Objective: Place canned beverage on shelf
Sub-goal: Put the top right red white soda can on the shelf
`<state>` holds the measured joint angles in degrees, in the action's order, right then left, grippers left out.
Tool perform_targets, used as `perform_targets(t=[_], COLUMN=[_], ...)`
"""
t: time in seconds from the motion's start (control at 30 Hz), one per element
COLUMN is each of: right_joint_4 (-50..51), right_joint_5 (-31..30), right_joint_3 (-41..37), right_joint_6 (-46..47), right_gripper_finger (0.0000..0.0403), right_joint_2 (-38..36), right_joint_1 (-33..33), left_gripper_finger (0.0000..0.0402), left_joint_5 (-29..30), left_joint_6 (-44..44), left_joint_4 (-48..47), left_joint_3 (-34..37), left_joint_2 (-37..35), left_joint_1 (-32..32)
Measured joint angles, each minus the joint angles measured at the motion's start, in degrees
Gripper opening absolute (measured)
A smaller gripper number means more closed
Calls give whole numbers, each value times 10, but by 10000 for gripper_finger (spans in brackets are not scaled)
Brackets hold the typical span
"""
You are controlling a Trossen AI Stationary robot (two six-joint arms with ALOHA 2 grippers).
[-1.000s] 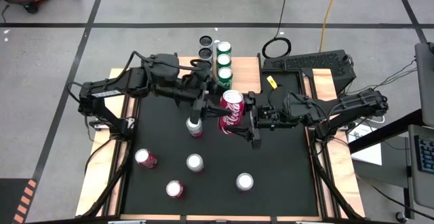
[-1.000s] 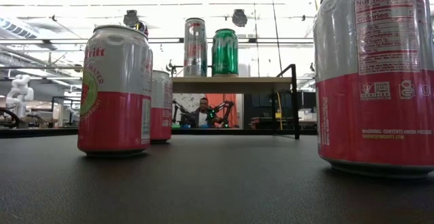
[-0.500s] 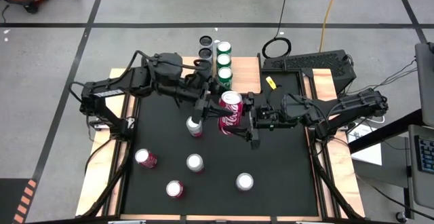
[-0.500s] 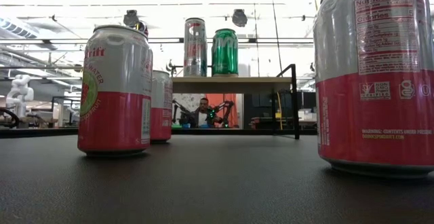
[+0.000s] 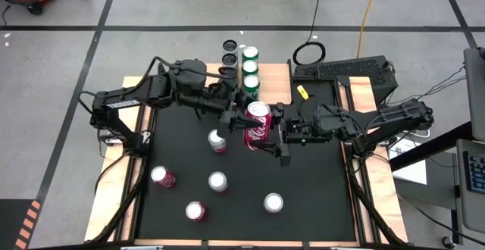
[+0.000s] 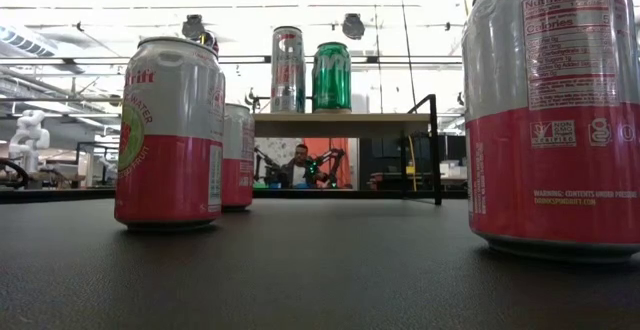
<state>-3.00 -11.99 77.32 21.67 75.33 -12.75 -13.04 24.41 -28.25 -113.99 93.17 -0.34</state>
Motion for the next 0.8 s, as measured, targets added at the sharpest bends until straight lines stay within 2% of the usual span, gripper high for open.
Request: perform_targets(t=[0.13,0.8], right_joint_4=[2,41], right_joint_5=[0,12], right_joint_3=[0,0], right_joint_6=[3,100], right_gripper_finger=[279,364], right_joint_2=[0,-10], right_joint_1=[0,1], left_gripper_finger=[295,293], left_joint_5=[-7,-20], left_joint_6=[0,-14], left_joint_4=[-8,-13], left_joint_3=[0,0], left_joint_2=[0,-4], left_joint_1=[0,1])
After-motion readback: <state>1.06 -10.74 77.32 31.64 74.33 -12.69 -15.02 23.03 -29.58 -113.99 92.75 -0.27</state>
